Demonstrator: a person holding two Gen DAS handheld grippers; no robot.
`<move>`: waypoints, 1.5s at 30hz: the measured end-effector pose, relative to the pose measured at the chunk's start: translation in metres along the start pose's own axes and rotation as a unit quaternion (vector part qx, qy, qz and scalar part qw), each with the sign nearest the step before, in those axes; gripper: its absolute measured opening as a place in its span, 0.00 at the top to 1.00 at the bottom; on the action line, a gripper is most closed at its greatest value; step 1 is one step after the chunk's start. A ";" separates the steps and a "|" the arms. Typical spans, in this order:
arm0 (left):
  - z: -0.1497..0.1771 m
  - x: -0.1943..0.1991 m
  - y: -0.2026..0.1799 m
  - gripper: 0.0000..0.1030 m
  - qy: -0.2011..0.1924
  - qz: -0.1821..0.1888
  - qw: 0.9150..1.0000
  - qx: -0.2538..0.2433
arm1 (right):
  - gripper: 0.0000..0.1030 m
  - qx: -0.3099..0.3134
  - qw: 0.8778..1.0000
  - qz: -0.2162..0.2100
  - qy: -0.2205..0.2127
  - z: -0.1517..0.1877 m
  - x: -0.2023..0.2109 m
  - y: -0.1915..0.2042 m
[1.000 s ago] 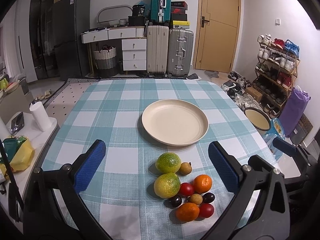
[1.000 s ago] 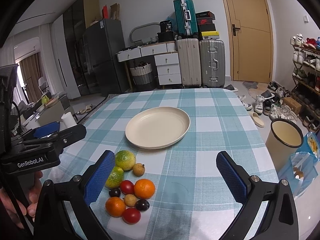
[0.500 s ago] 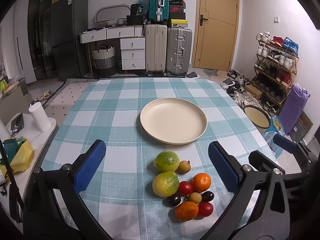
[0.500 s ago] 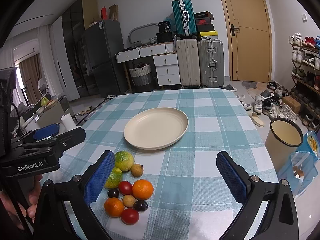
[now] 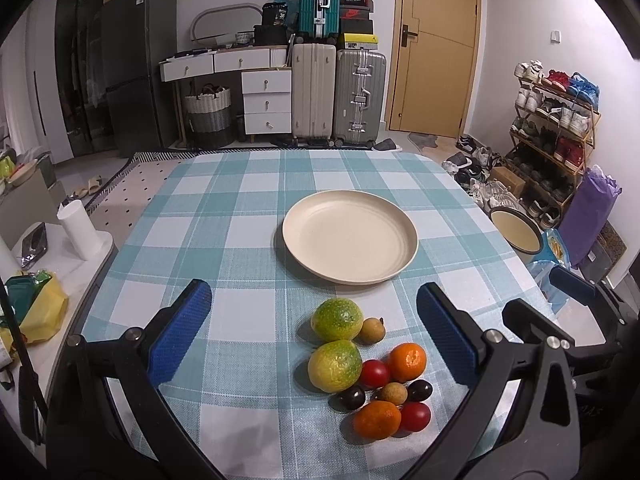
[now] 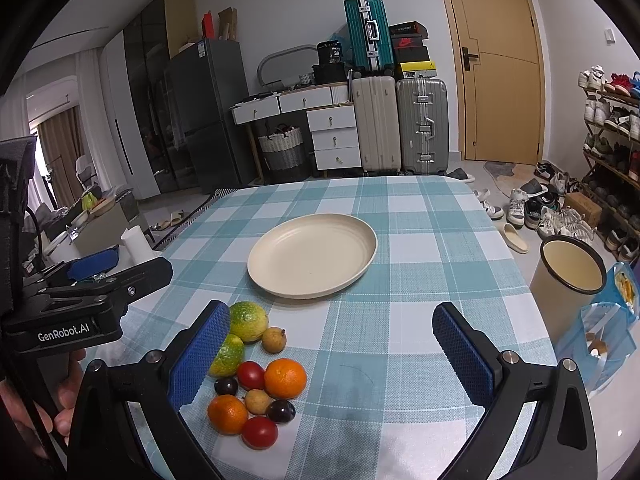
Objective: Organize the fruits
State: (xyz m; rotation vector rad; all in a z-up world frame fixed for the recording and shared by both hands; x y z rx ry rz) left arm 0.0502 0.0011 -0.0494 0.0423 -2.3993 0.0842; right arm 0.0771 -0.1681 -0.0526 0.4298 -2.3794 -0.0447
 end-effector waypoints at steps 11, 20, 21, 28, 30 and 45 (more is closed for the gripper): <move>0.005 -0.018 0.012 0.01 0.024 0.020 0.999 0.010 | 0.00 -0.006 1.000 0.001 0.008 0.006 -0.005 -0.004; 0.016 -0.036 0.015 0.01 0.048 0.070 0.996 0.014 | 0.00 -0.010 1.000 0.001 0.019 0.010 -0.011 -0.006; 0.019 -0.038 0.016 0.01 0.052 0.075 0.996 0.015 | 0.00 -0.011 1.000 0.002 0.021 0.011 -0.012 -0.007; 0.045 -0.067 0.015 0.01 0.091 0.091 0.992 0.003 | 0.00 -0.021 0.999 0.002 0.038 0.019 -0.029 -0.014; 0.051 -0.076 0.014 0.01 0.103 0.093 0.990 0.004 | 0.00 -0.022 0.999 0.002 0.045 0.021 -0.036 -0.016; 0.072 -0.130 0.010 0.13 0.176 0.178 0.967 0.051 | 0.00 -0.017 0.997 0.005 0.078 0.022 -0.074 -0.021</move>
Point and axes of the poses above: each gripper's, at about its wrist camera, not at the fingertips, and x roughly against the way its jaws point, y to its left, z to its underside, the point moved 8 cm from there along -x, roughly the way its jaws point, and after that the axes turned 6 degrees about y, right-handed, at the moved point
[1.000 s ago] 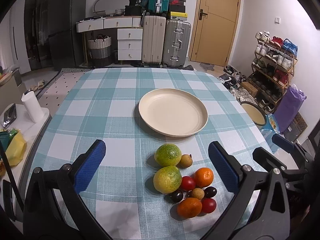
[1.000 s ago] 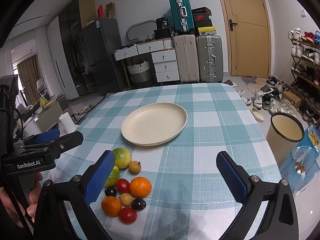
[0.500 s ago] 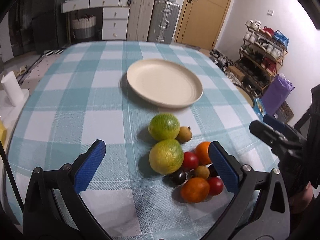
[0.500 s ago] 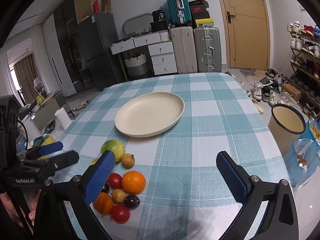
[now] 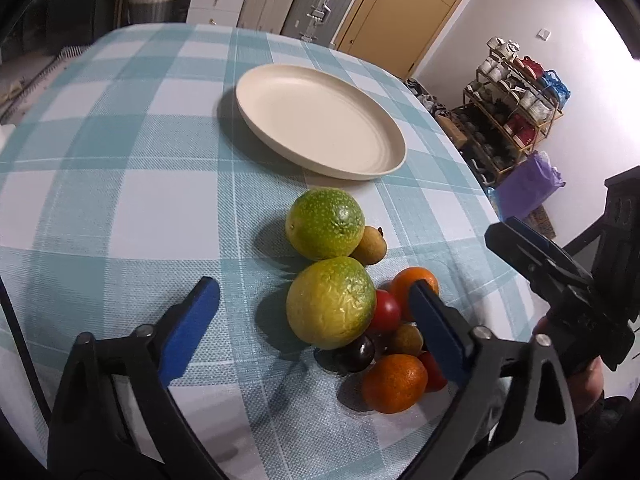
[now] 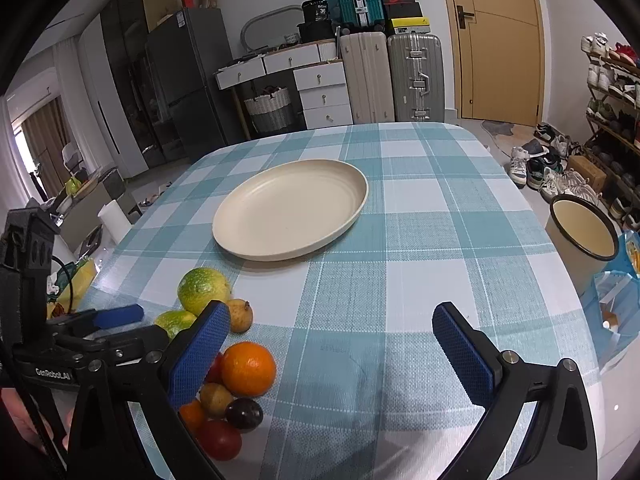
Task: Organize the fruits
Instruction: 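Lower the left gripper onto the large yellow-green citrus and close, then lift the yellow citrus with the left gripper while the right gripper grasps the green citrus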
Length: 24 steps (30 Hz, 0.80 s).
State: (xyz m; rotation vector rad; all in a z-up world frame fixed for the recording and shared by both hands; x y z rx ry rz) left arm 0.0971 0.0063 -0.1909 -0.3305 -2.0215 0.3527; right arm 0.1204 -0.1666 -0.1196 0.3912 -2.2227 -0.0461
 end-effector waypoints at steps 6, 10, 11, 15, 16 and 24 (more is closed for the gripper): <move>0.003 -0.010 0.001 0.32 0.024 0.036 0.999 0.017 | 0.00 0.002 1.000 -0.005 0.005 -0.008 -0.006 0.003; 0.006 -0.015 -0.001 0.49 0.034 0.060 0.997 0.022 | 0.00 0.008 1.000 -0.008 0.007 -0.013 -0.010 0.008; 0.005 -0.017 -0.002 0.53 0.037 0.068 0.997 0.021 | 0.00 0.009 1.000 -0.008 0.007 -0.014 -0.011 0.008; 0.003 -0.021 -0.002 0.55 0.043 0.088 0.995 0.025 | 0.00 0.011 1.000 -0.011 0.014 -0.016 -0.017 0.012; 0.001 -0.022 -0.003 0.55 0.043 0.090 0.995 0.024 | 0.00 0.012 1.000 -0.013 0.017 -0.017 -0.019 0.013; -0.004 -0.024 -0.003 0.55 0.041 0.102 0.993 0.032 | 0.00 0.015 0.999 -0.036 0.032 -0.023 -0.027 0.025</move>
Point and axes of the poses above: each gripper's, at about its wrist camera, not at the fingertips, and x roughly against the way its jaws point, y to its left, z to its underside, the point moved 8 cm from there along -x, roughly the way its jaws point, and after that the axes turned 6 degrees about y, right-handed, at the moved point
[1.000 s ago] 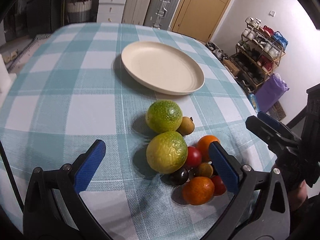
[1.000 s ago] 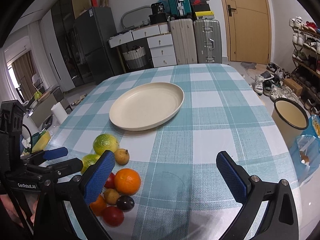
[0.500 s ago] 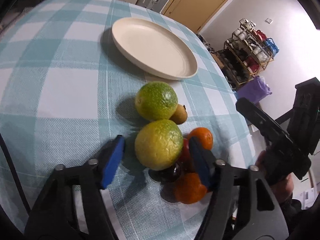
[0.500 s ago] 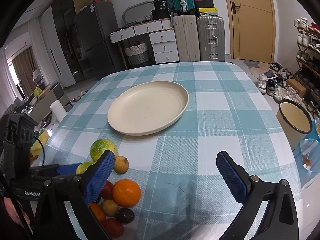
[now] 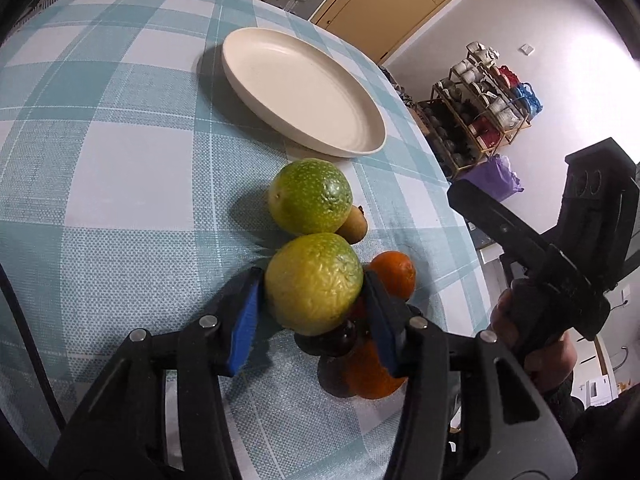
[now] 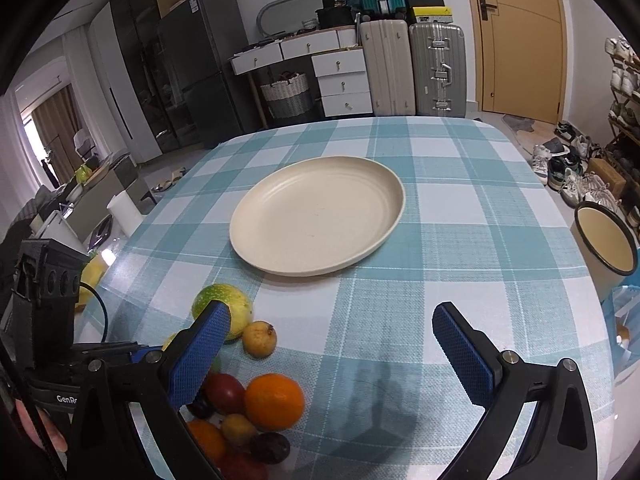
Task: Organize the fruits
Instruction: 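Lift the yellow citrus with the left gripper while the right gripper grasps the green citrus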
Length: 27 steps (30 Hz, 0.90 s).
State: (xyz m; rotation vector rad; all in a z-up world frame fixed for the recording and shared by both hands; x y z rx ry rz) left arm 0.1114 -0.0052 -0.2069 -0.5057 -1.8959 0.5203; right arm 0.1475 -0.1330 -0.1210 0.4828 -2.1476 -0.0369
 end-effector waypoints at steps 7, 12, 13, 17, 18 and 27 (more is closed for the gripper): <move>-0.003 0.011 0.002 0.55 -0.007 0.009 1.000 0.007 | 0.00 0.022 0.999 -0.043 0.022 -0.004 -0.010 0.024; 0.001 0.029 0.006 0.55 -0.020 0.014 1.000 0.015 | 0.00 0.048 0.995 -0.058 0.058 -0.001 -0.028 0.046; 0.000 0.033 0.007 0.55 -0.023 0.012 1.000 0.017 | 0.00 0.056 0.995 -0.056 0.067 0.000 -0.033 0.050; 0.000 0.049 0.014 0.55 -0.031 0.008 0.999 0.020 | 0.00 0.073 0.992 -0.056 0.087 0.004 -0.045 0.064; 0.000 0.053 0.015 0.55 -0.032 0.003 0.999 0.019 | 0.00 0.077 0.992 -0.054 0.089 0.004 -0.047 0.067; 0.001 0.088 0.033 0.55 -0.054 -0.007 0.998 0.038 | 0.03 0.127 0.985 -0.041 0.106 0.007 -0.060 0.089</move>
Point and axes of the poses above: each gripper's, at about its wrist camera, not at the fingertips, and x roughly against the way its jaws point, y to its left, z to its underside, the point moved 8 cm from there along -x, roughly the way its jaws point, and after that the axes turned 6 degrees about y, right-handed, at the moved point
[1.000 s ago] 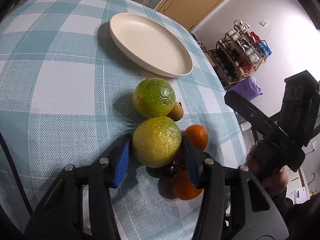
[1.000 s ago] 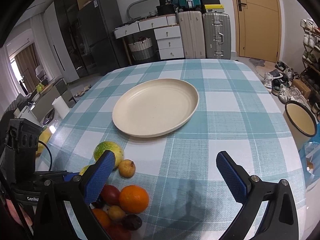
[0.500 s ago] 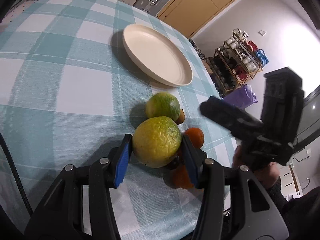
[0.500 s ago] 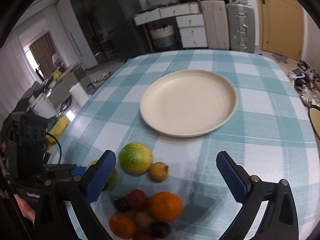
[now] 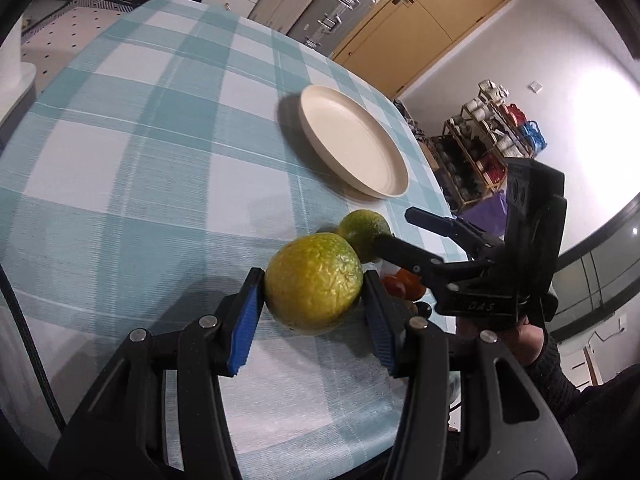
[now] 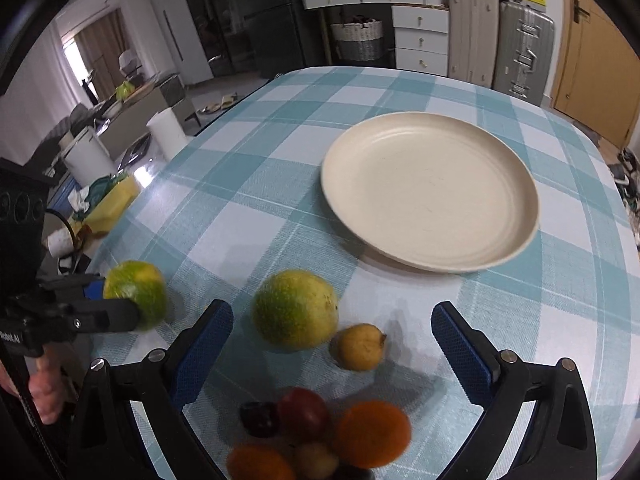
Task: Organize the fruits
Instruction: 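Lift the yellow citrus with the left gripper while the right gripper grasps the green citrus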
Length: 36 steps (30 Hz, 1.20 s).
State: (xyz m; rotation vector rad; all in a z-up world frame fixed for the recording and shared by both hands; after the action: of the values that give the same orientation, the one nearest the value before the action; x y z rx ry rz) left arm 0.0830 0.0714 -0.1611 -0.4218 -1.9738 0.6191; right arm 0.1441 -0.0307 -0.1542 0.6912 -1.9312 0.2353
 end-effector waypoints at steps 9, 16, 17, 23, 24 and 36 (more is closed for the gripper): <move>0.004 0.022 0.018 0.55 -0.006 -0.001 1.000 0.006 | 0.29 0.040 0.998 0.020 0.036 -0.003 -0.022 0.017; 0.016 0.020 0.035 0.55 -0.003 -0.006 1.000 0.009 | 0.48 0.052 0.997 0.018 0.050 0.001 -0.029 0.025; 0.015 0.020 0.033 0.55 -0.002 -0.006 1.000 0.008 | 0.48 0.050 0.997 0.015 0.048 0.001 -0.028 0.026; 0.005 0.014 0.026 0.55 -0.004 -0.008 1.000 -0.005 | 0.48 0.013 1.000 -0.028 0.000 -0.009 -0.001 0.020; 0.002 0.014 0.023 0.55 -0.005 -0.008 1.000 -0.007 | 0.48 0.007 0.999 -0.035 -0.006 -0.012 0.003 0.019; -0.063 -0.004 -0.013 0.55 -0.023 -0.007 1.000 -0.016 | 0.48 -0.063 0.991 -0.063 -0.095 -0.041 0.060 -0.042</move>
State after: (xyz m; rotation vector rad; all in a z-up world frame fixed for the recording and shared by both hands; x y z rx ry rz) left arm 0.1402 0.0738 -0.1321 -0.4166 -2.0306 0.5947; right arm 0.1805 -0.0684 -0.0887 0.7694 -2.0545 -0.0332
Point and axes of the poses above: each gripper's, at about its wrist camera, not at the fingertips, and x roughly against the way its jaws point, y to its left, z to its underside, the point moved 8 cm from there along -x, roughly the way its jaws point, and after that the axes turned 6 degrees about y, right-handed, at the moved point
